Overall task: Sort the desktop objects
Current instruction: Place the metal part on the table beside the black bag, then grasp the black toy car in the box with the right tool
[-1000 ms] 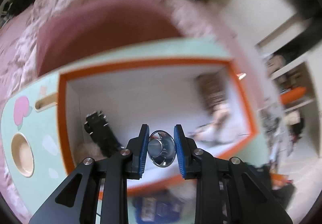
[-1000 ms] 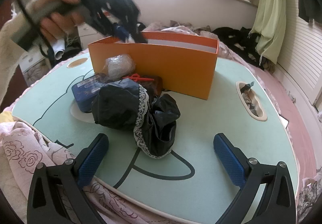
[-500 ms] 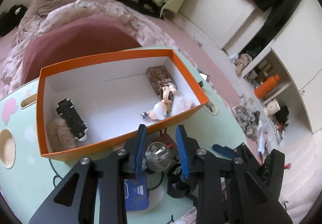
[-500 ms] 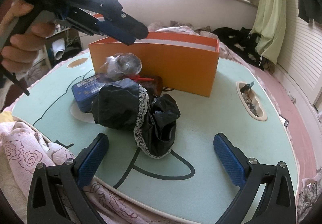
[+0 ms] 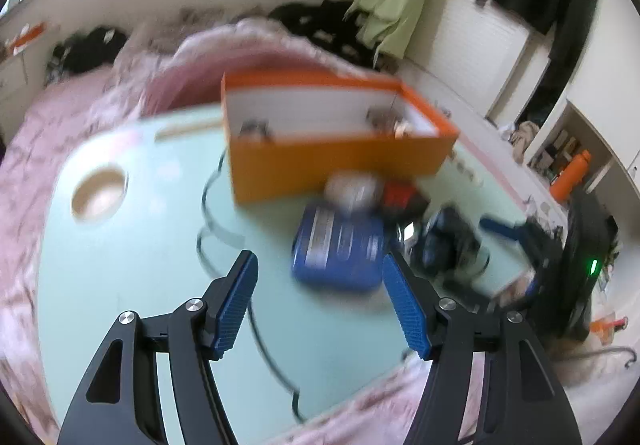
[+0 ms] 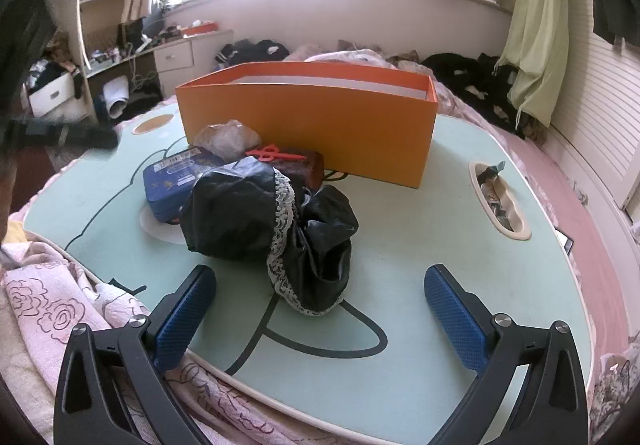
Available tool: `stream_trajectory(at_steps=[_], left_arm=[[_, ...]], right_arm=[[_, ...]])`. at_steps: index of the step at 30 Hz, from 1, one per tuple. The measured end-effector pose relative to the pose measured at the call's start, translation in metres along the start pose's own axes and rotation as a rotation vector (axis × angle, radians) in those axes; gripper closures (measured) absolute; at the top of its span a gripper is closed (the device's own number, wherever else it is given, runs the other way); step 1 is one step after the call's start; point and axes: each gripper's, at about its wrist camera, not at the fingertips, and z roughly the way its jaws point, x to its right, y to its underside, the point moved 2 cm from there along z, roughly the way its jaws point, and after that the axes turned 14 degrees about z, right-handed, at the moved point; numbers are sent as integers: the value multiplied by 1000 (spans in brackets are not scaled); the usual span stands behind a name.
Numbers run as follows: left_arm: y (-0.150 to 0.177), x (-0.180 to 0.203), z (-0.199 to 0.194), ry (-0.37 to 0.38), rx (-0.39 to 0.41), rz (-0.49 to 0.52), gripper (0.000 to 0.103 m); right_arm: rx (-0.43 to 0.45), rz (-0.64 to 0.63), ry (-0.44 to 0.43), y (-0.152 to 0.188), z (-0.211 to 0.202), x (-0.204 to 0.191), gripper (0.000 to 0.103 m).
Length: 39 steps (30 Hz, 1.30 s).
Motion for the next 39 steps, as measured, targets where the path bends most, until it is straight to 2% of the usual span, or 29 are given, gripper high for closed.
stream_trajectory(at_steps=[2,5,7,9,10,12,14,15,17,19,22,24,25,26,27,31,35,37,39], left_arm=[[14,-2,7,10,-16,-30,38],[23,6,26,3,-54,-24,37],[25,16,33,-60,-51,38,26],[26,24,43,-145,-79,111,5],[26,26,46,-176,-72,131,0],[28,23,48,-146,-70,115,0],[29,20,48,-148,-66,106,0],[30,19,48,-148,-63,103,0],[32,17,48,-149,-59,100,0],[31,18,46,-150,-56,99,0],[27,25,43,-155,-53,96,0],[26,26,43,-157,-53,97,0],[26,26,43,-158,-53,97,0],[26,27,43,-158,-53,98,0],[25,27,44,-158,-53,98,0],[25,28,44,-155,-53,98,0],[25,26,44,-149,-50,100,0],[25,26,44,-147,-47,100,0],[25,27,44,-146,-45,100,0]], right_arm=[[-1,-1,2,-3,0,-1,0],[-3,-1,4,-5,0,-3,0],[-2,-4,6,-6,0,-3,0],[-6,-2,4,-6,1,-4,0],[-6,-2,5,-5,0,-4,0],[-3,-1,4,-5,0,-4,0],[0,-1,-3,-6,0,-2,0],[4,-3,-22,-5,-2,-3,0],[14,3,-91,-5,-11,-1,9],[31,10,-158,-12,-24,1,11],[62,37,-253,-35,-43,1,11],[71,66,-311,-64,-48,-6,12],[67,77,-320,-77,-47,-11,20],[50,97,-326,-97,-39,-19,26],[15,113,-326,-112,-30,-25,27],[-227,164,-267,-165,45,-58,45],[-395,193,-215,-193,124,-76,59],[-484,233,-188,-196,161,-80,62],[-532,277,-188,-195,180,-80,62]])
